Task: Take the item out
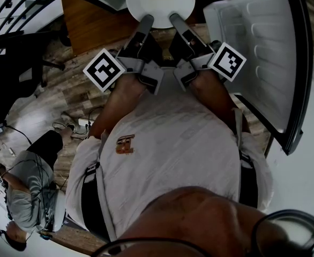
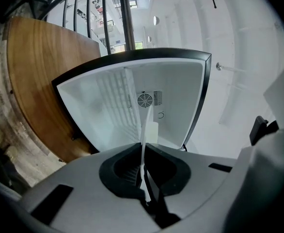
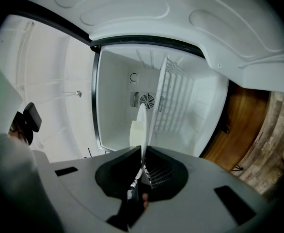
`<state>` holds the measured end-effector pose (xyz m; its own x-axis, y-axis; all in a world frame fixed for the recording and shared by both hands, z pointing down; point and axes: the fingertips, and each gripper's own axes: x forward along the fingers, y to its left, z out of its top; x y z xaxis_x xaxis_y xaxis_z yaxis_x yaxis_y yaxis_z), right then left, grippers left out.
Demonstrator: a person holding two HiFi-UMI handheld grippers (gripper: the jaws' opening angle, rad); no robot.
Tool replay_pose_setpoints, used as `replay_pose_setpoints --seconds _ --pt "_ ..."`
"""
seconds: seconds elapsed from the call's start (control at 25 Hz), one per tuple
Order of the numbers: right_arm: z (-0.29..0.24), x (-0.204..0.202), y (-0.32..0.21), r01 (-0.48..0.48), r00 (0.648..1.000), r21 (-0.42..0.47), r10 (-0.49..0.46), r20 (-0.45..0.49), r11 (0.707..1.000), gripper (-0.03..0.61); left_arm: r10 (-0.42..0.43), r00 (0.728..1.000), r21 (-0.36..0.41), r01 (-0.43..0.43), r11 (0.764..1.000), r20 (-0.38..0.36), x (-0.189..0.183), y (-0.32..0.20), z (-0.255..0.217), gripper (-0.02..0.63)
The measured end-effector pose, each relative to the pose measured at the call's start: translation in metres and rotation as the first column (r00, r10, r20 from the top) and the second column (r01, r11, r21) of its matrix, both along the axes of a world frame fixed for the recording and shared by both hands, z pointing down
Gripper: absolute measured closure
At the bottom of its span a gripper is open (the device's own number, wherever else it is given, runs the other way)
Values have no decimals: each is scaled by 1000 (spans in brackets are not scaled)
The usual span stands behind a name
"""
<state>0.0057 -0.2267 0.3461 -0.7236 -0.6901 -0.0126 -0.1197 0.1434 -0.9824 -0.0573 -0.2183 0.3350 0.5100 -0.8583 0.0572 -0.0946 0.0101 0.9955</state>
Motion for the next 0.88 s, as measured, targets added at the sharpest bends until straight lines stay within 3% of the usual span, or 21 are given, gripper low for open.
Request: replay_pose_setpoints --seconds 0.88 --pt "-1 2 0 -13 1000 8 13 -11 1000 529 8 1000 -2 -8 1000 -6 2 -1 0 584"
